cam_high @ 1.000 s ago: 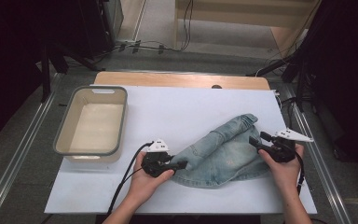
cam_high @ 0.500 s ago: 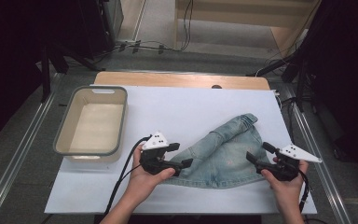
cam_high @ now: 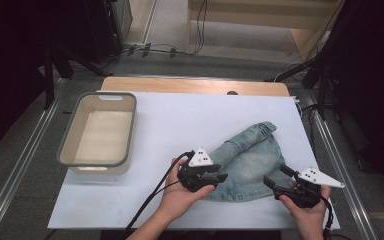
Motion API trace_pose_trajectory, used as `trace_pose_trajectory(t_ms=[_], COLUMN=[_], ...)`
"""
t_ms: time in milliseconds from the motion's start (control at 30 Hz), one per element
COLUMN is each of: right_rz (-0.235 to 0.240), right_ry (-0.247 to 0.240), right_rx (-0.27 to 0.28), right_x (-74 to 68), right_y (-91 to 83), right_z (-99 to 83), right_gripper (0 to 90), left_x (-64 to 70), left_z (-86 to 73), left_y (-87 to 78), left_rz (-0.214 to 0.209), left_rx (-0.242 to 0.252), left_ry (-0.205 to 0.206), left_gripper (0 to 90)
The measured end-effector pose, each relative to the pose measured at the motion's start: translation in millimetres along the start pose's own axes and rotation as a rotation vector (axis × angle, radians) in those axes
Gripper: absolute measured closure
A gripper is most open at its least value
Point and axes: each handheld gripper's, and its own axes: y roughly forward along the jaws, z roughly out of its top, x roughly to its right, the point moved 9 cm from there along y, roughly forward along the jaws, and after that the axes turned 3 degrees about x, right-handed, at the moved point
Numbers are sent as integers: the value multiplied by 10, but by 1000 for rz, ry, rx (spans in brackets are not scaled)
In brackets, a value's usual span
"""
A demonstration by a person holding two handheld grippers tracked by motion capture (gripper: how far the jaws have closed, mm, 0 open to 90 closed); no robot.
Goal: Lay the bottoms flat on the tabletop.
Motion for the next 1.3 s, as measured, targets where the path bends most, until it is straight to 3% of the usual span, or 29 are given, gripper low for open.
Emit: trace_pose_trajectory(t_ms=[67,167,233,300,400,633,700,767,867,967,1067,1167,1267,1300], right_rz=[-9,-20,-25,-41,-56,-81,-112,-147,-158,-164,-151,-179,-161,-150], right_ry=[11,10,10,-4,12,30,42,76,130,114,68,26,49,57], right_rx=[-1,6,4,2,8,-65,-87,-109,-142,-174,-212,-223,-221,-217], right_x=[41,72,83,132,224,417,510,610,683,661,593,564,569,578], right_y=[12,30,48,62,59,95,87,82,103,131,159,160,148,136], right_z=[-9,-3,-2,12,34,-85,-132,-184,-252,-279,-320,-332,-335,-332], right_gripper=[176,176,175,175,175,223,227,228,223,259,382,594,779,815], left_x=[-31,-116,-167,-243,-385,-665,-737,-784,-812,-809,-789,-778,-724,-710], left_z=[-18,-46,-45,-38,-26,-129,-159,-179,-196,-209,-217,-222,-209,-212], left_y=[77,183,219,246,264,288,275,255,239,231,223,214,201,189], left_rz=[9,87,113,139,181,220,236,228,218,179,133,103,33,29], left_rx=[-21,-43,-44,-46,-50,-105,-115,-123,-132,-141,-147,-148,-130,-135], left_ry=[-7,14,17,15,3,-47,-65,-91,-101,-126,-147,-171,-254,-250], left_gripper=[518,412,362,335,304,274,275,276,338,480,623,703,724,728])
